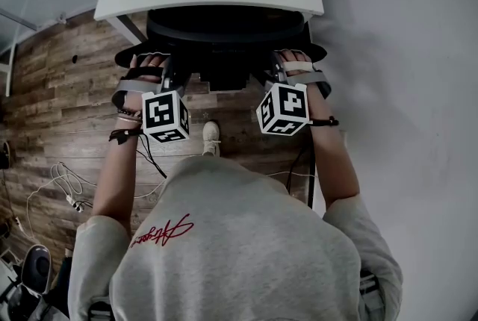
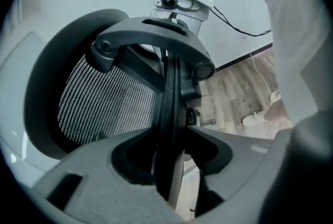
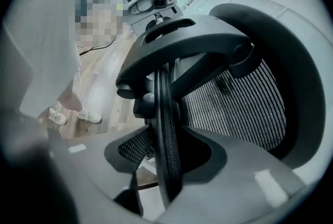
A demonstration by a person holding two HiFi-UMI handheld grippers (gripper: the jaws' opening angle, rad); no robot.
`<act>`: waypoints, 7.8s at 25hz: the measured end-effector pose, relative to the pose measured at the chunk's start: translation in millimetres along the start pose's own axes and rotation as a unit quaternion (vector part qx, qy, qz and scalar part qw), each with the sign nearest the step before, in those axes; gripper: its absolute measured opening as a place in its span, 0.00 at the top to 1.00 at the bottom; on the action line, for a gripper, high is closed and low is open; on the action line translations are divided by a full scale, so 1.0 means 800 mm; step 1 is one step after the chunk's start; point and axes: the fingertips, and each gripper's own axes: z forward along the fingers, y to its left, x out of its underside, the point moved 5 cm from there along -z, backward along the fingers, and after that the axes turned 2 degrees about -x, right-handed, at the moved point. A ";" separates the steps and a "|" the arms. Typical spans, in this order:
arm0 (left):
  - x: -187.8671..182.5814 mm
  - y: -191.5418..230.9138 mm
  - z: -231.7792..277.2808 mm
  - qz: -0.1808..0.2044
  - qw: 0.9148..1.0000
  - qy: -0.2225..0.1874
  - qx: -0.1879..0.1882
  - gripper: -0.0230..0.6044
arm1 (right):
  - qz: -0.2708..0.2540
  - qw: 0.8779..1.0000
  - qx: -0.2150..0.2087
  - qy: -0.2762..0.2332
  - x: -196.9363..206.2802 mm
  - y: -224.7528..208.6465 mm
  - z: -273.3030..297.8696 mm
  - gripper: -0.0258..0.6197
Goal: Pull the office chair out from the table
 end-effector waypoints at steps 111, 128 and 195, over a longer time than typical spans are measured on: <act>-0.041 -0.112 -0.059 0.058 0.997 0.042 -0.036 0.81 | -0.065 0.998 0.013 0.009 0.010 0.116 -0.061 0.81; -0.043 -0.133 -0.079 0.059 0.996 0.046 -0.049 0.81 | -0.068 0.998 0.011 -0.001 0.000 0.135 -0.077 0.81; -0.108 -0.238 -0.153 0.046 0.995 0.066 -0.066 0.82 | -0.083 0.996 -0.007 -0.019 0.019 0.234 -0.159 0.80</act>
